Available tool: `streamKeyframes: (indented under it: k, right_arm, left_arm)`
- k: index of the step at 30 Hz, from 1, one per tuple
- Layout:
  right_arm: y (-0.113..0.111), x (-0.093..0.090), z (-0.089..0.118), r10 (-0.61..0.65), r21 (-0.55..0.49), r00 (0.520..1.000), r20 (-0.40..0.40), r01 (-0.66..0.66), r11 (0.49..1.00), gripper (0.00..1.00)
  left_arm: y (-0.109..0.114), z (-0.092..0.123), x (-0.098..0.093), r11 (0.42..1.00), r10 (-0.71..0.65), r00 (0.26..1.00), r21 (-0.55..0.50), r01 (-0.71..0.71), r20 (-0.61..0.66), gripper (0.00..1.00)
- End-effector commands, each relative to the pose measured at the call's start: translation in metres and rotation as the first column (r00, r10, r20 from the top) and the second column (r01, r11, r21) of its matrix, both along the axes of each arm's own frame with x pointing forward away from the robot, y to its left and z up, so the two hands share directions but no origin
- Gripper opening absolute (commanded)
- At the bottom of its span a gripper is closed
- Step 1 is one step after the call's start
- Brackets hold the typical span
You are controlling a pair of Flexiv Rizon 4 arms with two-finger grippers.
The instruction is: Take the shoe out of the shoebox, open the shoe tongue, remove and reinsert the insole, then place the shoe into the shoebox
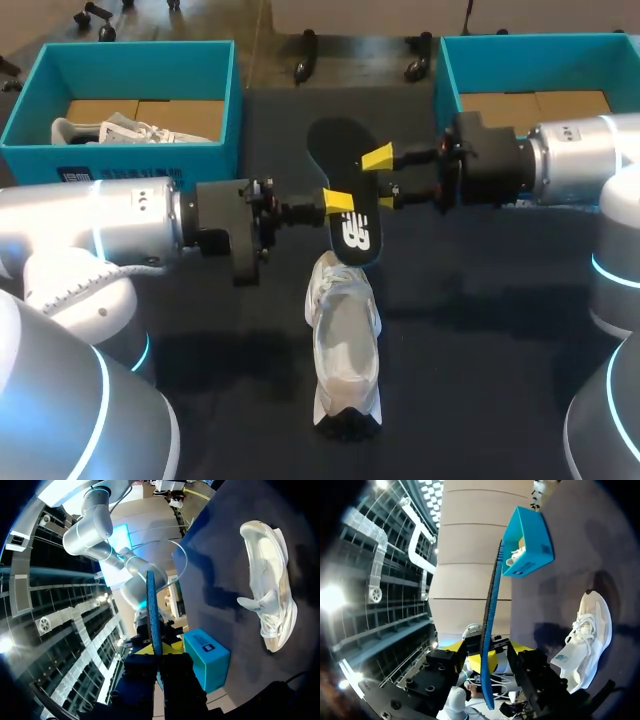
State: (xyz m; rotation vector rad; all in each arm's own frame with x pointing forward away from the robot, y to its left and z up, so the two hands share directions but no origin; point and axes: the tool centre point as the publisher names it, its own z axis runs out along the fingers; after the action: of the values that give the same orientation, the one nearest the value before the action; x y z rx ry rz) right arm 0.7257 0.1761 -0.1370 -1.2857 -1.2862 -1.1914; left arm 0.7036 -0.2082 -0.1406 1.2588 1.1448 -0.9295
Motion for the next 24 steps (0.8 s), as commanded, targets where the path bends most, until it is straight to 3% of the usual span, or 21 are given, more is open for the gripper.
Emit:
streamKeyframes:
  k: [1,24]
  right_arm:
    - [0.0080,0.0011,-0.0022,0.003,-0.010,1.000,-0.009,-0.004,1.000,0.47]
    - [0.0153,-0.0013,-0.0035,0.011,-0.002,1.000,-0.010,-0.011,1.000,0.26]
  left_arm:
    - [-0.0022,-0.0018,0.0004,1.000,0.000,1.000,-0.002,0.000,0.004,0.00]
    - [-0.0024,-0.0033,0.0034,1.000,-0.001,1.000,0.000,0.001,0.011,0.00]
